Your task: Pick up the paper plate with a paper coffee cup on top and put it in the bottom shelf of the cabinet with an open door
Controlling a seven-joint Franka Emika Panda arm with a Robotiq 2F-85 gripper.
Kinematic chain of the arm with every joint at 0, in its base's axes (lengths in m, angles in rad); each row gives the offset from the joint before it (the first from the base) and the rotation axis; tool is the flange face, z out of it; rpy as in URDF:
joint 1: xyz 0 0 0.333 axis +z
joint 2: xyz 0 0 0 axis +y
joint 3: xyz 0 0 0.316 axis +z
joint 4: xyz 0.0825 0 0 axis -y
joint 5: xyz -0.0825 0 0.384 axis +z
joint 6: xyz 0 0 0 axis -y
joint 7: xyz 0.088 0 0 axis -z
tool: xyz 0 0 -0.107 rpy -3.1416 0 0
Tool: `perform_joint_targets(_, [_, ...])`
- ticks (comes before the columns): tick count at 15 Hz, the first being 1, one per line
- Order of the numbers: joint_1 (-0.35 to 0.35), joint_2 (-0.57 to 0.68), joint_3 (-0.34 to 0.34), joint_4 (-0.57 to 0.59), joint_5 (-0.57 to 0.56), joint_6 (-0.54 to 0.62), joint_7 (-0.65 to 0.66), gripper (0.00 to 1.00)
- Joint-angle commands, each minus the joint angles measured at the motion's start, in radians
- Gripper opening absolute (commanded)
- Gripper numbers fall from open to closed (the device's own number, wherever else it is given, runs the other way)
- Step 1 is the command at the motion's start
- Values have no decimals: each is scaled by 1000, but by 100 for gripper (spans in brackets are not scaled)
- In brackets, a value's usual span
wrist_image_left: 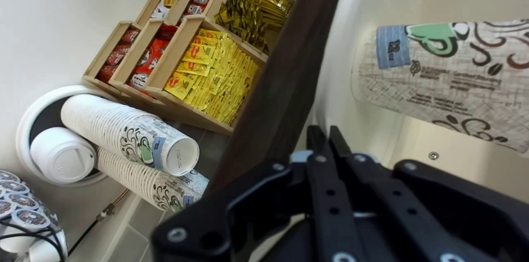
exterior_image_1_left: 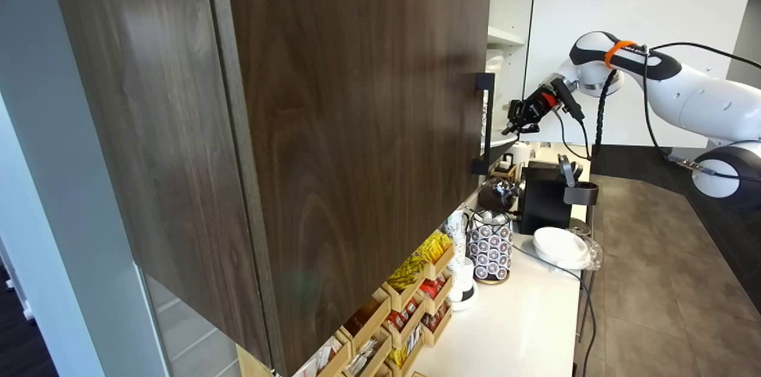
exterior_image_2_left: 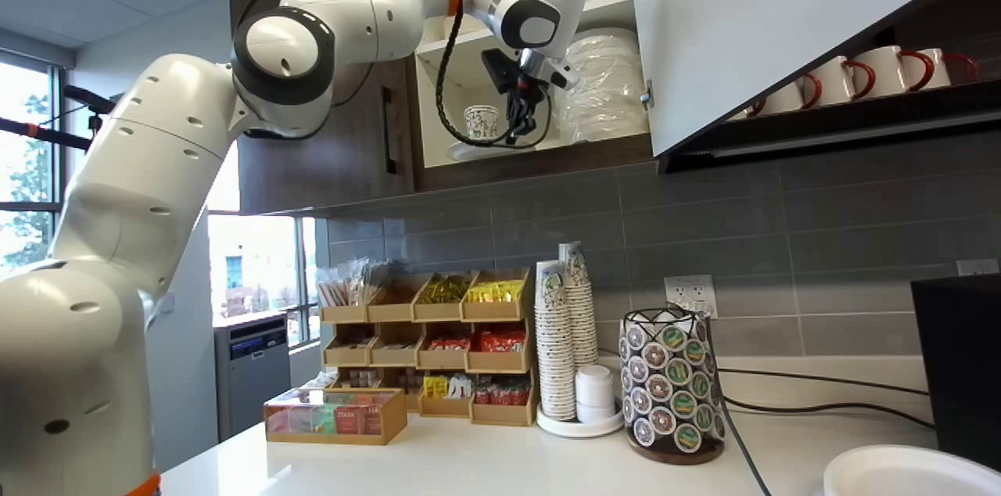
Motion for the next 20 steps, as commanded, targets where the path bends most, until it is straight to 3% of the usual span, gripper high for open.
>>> perform_joint_targets(1, [14, 27, -4, 55, -31, -4, 56, 1])
perform_joint_targets(3, [15, 32, 0, 68, -28, -15, 56, 1])
perform_joint_targets(4, [16, 34, 1, 75, -26, -14, 56, 29])
perform_joint_targets(5, [17, 37, -1, 85, -30, -14, 56, 29])
perform_joint_targets(14, [-7, 37, -23, 138, -52, -13, 63, 96])
perform_joint_targets(15, [-8, 37, -27, 144, -55, -12, 62, 100])
perform_joint_targets(20, [-21, 32, -43, 220, -114, -43, -57, 100])
